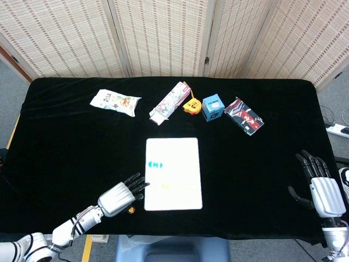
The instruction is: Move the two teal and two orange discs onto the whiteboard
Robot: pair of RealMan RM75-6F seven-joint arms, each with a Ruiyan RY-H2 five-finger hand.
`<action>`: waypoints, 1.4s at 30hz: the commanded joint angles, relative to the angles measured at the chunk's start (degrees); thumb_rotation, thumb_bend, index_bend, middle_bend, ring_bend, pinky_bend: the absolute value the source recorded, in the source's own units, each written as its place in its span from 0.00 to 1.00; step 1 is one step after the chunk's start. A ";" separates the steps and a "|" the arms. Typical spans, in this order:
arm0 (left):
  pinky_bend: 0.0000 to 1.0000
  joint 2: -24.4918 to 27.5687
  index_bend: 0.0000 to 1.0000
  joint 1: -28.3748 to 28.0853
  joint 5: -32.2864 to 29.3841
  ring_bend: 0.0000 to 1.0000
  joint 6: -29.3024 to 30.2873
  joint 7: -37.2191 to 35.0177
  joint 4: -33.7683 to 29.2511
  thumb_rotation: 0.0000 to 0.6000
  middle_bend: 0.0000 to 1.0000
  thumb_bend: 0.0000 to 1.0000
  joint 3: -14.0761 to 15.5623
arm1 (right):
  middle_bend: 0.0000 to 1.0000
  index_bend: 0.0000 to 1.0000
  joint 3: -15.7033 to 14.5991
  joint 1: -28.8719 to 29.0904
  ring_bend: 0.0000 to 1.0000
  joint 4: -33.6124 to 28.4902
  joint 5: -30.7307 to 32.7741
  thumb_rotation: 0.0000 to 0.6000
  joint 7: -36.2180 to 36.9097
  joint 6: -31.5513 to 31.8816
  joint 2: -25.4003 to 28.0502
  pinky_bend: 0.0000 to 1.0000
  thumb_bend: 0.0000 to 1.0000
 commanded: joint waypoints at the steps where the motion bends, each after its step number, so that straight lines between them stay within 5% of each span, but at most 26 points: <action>1: 0.00 -0.18 0.42 1.00 1.35 0.00 0.75 -0.35 0.41 1.00 0.12 0.41 0.98 | 0.05 0.00 -0.05 0.00 0.04 0.02 -0.06 1.00 0.02 0.05 -0.03 0.00 0.36; 42: 0.00 -4.42 0.42 5.35 2.31 0.00 -0.26 -2.80 6.72 1.00 0.12 0.41 0.46 | 0.05 0.00 -0.51 -0.81 0.04 -0.72 -0.45 1.00 -0.46 1.61 0.34 0.00 0.36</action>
